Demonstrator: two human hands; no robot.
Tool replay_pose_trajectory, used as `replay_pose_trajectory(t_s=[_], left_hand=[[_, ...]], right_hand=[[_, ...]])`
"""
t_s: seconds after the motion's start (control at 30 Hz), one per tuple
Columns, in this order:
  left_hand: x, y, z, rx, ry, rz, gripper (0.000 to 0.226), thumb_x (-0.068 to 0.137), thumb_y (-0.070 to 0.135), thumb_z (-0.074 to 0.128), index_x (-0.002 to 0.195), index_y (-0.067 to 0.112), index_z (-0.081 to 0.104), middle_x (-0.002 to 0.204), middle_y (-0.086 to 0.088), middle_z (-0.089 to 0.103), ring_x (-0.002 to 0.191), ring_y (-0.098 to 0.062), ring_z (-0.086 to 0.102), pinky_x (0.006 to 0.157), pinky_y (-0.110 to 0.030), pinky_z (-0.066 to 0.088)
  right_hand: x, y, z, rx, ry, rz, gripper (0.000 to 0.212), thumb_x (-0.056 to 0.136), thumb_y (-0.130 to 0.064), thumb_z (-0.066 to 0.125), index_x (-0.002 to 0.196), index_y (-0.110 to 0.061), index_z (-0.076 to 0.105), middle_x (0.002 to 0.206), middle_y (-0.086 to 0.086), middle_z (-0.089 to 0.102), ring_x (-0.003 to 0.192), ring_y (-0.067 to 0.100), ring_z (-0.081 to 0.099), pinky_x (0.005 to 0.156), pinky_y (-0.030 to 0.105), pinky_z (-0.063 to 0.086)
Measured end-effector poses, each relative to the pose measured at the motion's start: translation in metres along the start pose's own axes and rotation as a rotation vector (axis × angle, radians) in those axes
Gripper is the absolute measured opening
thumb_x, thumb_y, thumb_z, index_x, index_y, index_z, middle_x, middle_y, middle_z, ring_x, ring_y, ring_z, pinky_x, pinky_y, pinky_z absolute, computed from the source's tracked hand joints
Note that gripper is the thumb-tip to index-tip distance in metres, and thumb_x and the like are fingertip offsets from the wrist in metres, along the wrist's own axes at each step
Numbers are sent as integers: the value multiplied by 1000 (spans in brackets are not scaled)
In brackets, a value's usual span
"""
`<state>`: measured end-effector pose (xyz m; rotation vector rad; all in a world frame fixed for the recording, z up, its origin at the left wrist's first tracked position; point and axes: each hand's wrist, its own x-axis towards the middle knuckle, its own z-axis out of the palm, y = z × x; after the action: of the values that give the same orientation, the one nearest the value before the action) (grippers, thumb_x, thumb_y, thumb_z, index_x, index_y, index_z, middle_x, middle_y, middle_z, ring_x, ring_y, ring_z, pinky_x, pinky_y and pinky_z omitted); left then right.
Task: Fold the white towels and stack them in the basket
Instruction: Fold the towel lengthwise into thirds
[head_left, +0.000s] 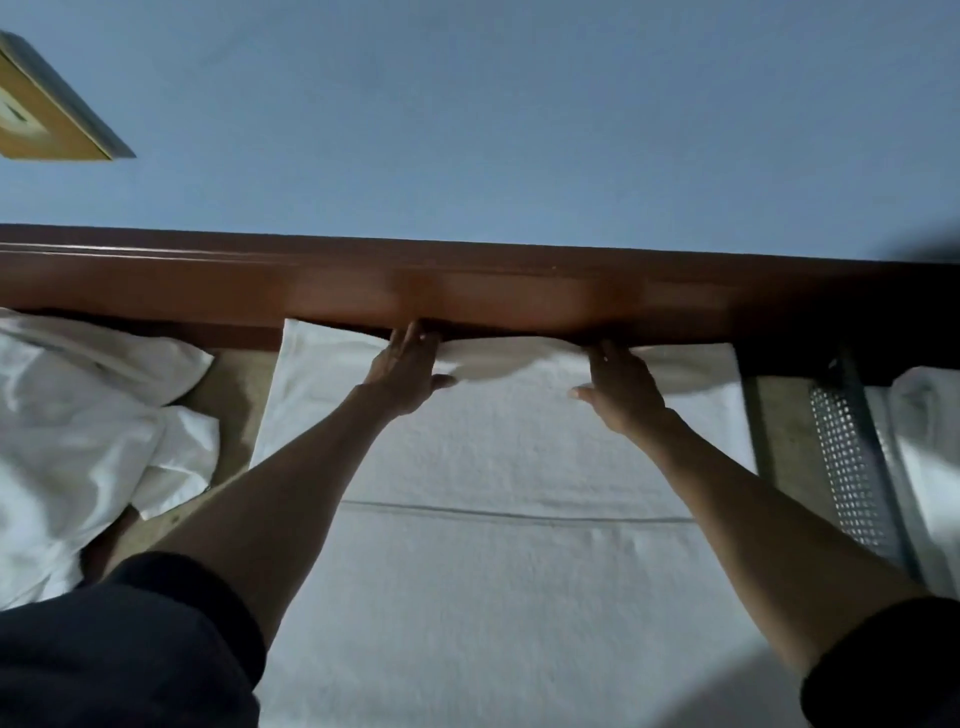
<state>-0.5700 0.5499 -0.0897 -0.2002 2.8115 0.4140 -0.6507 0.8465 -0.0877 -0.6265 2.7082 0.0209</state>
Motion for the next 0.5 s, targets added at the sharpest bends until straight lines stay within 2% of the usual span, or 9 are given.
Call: replay_pose_trajectory(t_s=[0.1,0.17,0.27,0.37,0.43,0.5], left_hand=[[2,1,-11,32,-4,23,56,93,49,68,139,19,56,141,-8,51,131,-33,46,101,-45,44],[3,2,-18,109,-42,33,54,95,51,64,142,26,55,145,-5,54,139,-29,41,107,-42,36],[7,1,-27,236,-126,15,58,96,61,56,146,33,53,150,0,51,145,-26,33,112,-42,31],[9,0,-38,364,-204,-30,66,92,71,53,141,27,59,144,0,56,140,-26,41,110,-43,34],[7,-2,-46,373,-234,-61,73,90,75,54,143,25,56,141,1,57,135,-25,47,106,-42,40],[5,-4,-53,362,-223,-68,77,88,76,54,147,27,50,140,4,58,130,-24,54,100,-40,47]], right_hand=[[-2,7,-5,-85,-6,-1,66,97,-50,59,150,-15,39,145,11,48,133,34,46,106,49,38],[-2,12,-11,-53,-18,-26,62,98,-46,60,150,-19,41,149,6,49,136,30,46,110,50,34],[-5,19,-21,25,-29,-52,55,99,-38,63,147,-18,47,144,7,56,133,28,51,109,43,39],[-8,29,-34,28,-74,-35,48,98,-42,62,138,-17,57,135,9,61,130,31,53,106,39,39],[-10,36,-44,-2,-98,-2,44,96,-50,61,123,-17,65,123,9,66,124,32,56,101,38,39],[-14,44,-52,-64,-109,43,49,94,-58,60,123,-19,66,124,6,68,123,30,57,101,37,41]])
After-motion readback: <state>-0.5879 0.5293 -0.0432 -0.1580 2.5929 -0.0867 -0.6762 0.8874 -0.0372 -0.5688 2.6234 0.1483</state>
